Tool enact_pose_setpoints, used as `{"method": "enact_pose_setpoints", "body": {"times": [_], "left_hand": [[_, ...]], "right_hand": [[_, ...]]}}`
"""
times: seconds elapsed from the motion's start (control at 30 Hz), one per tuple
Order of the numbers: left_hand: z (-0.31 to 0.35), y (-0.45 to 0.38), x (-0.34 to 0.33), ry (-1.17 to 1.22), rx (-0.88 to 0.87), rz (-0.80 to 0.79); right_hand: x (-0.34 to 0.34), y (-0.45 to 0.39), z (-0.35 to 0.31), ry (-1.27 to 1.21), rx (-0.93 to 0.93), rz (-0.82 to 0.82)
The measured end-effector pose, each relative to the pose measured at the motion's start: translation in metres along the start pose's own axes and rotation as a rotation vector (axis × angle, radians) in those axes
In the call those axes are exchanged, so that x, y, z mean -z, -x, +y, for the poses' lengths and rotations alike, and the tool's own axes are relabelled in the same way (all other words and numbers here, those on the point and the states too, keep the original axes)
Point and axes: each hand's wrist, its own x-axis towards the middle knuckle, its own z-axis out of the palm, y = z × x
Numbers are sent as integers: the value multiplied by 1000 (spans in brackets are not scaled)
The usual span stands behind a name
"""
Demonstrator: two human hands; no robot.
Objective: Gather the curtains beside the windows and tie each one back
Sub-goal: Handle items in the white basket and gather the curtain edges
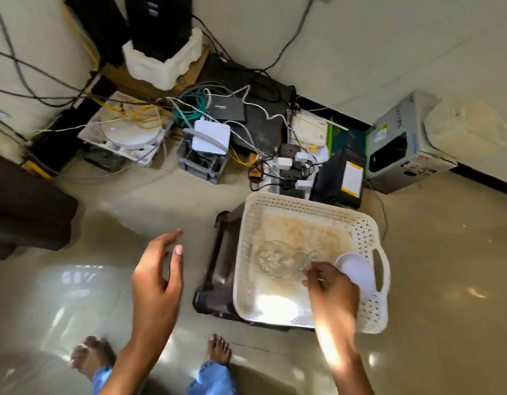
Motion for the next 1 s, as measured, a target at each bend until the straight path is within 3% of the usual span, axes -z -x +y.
{"method": "enact_pose_setpoints", "body": {"times": [0.37, 0.6, 0.77, 1.0], "left_hand": [[-103, -32, 223, -166, 202, 633], [-158, -79, 347, -160, 293, 900], [-196, -122, 408, -200, 363, 980], [-251, -168, 450, -225, 445, 996]], "right_hand": [[-236, 132, -217, 47, 701, -532], [-369, 246, -318, 62, 938, -728], [-455, 282, -385, 48, 965, -849], [-550, 299, -461, -87, 690, -912]]}}
